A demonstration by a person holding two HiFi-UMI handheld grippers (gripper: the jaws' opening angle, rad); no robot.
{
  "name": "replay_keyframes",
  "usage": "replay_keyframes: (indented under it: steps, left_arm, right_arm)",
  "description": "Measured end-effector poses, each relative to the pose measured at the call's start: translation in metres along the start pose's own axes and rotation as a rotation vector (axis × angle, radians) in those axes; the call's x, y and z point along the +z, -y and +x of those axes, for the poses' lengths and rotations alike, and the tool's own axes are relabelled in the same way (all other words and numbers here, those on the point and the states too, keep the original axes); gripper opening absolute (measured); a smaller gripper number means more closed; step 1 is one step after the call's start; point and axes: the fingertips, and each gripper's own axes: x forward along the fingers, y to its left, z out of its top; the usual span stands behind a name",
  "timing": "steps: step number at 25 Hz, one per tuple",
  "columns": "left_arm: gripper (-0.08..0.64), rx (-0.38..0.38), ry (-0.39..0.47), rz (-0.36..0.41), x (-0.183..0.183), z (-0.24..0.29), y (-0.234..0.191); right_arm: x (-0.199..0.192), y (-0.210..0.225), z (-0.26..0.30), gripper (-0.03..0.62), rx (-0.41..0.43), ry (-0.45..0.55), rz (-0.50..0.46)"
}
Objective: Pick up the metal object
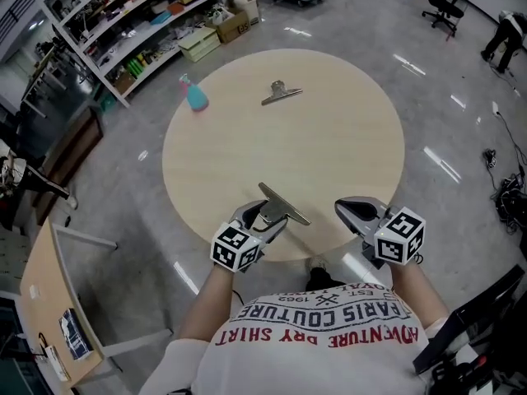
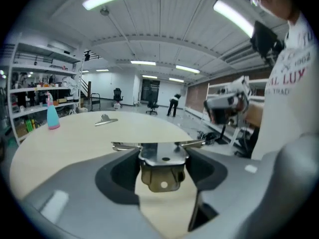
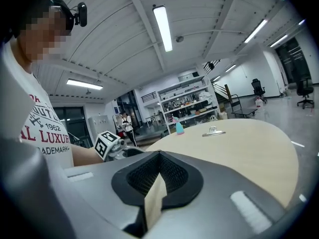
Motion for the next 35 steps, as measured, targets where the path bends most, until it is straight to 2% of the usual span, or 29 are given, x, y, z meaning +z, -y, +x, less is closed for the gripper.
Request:
replay_keyframes:
  steps: [4, 7, 9, 15, 20, 26, 30, 35]
  left_arm:
    - [0.282, -0.037, 0.193, -0.046, 0.067, -0.077, 0.036]
    - [0.282, -0.02, 0.245, -0.079, 0.088, -0.128, 0.06]
    - [0.282, -0.011, 0.25, -0.087, 0.084, -0.149, 0.079]
    - [0.282, 0.016, 0.269, -0.041, 0.062, -0.196, 0.114]
    - [0.282, 0.038, 0.276, 0.031, 0.057, -0.234, 0.149]
    - [0.282, 0.045, 0.299, 0.026, 0.046, -0.263, 0.198]
    - [0.282, 0.05, 0.295, 0.02, 0.027, -0.271, 0.246]
    - [0.282, 0.029, 0.271, 0.015, -0.007, -0.281, 0.331]
  right_arm:
    - [0.019, -0.039, -0.009, 0.002, 0.014, 0.041, -0.037]
    - [0.029, -0.075, -0.015, 0.002, 0.035, 0.071, -0.07]
    - [0.022, -0.096, -0.021, 0.002, 0.048, 0.075, -0.077]
    - [-0.004, -0.154, -0.041, 0.002, 0.061, 0.081, -0.077]
    - [-0.002, -0.198, -0.062, 0.002, 0.097, 0.104, -0.082]
    - [-0.008, -0.242, -0.097, 0.002, 0.13, 0.112, -0.108]
    - [-0.037, -0.268, -0.143, 0.002, 0.119, 0.104, -0.096]
    - [-0.081, -0.302, -0.214, 0.002, 0.099, 0.114, -0.03]
